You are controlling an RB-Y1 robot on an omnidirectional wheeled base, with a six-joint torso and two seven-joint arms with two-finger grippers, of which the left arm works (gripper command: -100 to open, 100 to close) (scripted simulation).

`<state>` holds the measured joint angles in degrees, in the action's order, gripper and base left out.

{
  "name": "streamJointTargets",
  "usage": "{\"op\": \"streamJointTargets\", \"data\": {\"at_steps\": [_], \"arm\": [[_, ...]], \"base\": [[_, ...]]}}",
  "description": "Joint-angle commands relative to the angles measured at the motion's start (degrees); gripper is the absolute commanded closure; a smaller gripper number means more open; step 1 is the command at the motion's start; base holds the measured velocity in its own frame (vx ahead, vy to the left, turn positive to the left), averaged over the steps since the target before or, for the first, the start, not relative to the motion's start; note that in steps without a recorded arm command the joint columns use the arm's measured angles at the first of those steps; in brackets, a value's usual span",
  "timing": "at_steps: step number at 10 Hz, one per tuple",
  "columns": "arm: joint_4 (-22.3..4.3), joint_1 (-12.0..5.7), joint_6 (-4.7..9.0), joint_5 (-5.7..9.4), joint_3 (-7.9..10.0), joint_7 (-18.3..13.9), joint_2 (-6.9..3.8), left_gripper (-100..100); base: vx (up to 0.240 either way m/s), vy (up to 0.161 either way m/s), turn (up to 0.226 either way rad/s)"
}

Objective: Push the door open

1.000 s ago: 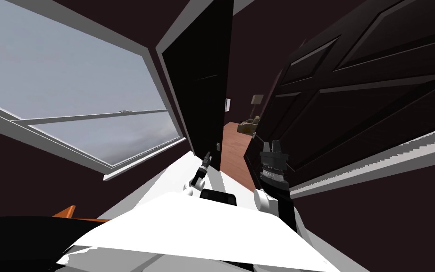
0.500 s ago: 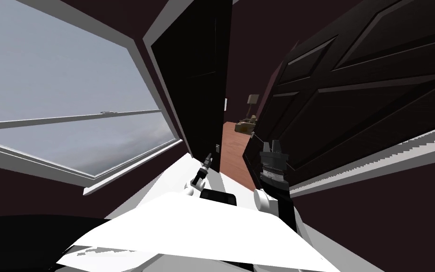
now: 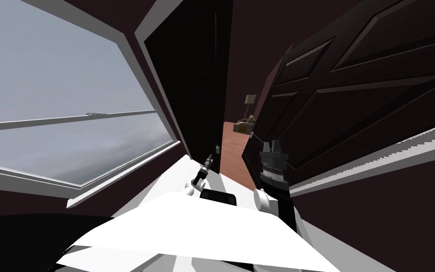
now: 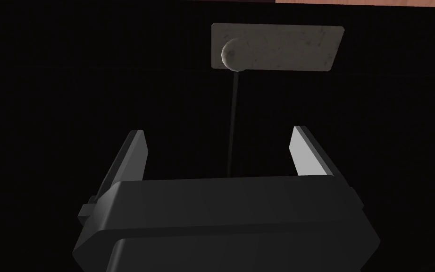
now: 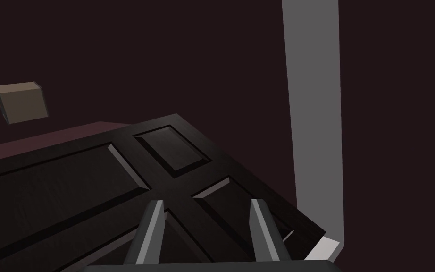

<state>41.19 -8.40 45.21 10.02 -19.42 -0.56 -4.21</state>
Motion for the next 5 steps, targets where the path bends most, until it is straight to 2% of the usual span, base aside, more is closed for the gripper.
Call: {"op": "streamJointTargets", "data": {"at_steps": [1, 3, 5], "arm": [[-1.7, -0.82, 0.35, 0.07, -0.22, 0.0, 0.16, -100], [-3.5, -1.61, 0.56, 0.13, -0.52, 0.1, 0.29, -100], [-6.4, -2.92, 0.9, 0.23, -1.02, 0.2, 0.52, -100]], "base": [[0.035, 0.028, -0.051], [0.037, 0.043, -0.066], [0.055, 0.072, -0.091]]}}
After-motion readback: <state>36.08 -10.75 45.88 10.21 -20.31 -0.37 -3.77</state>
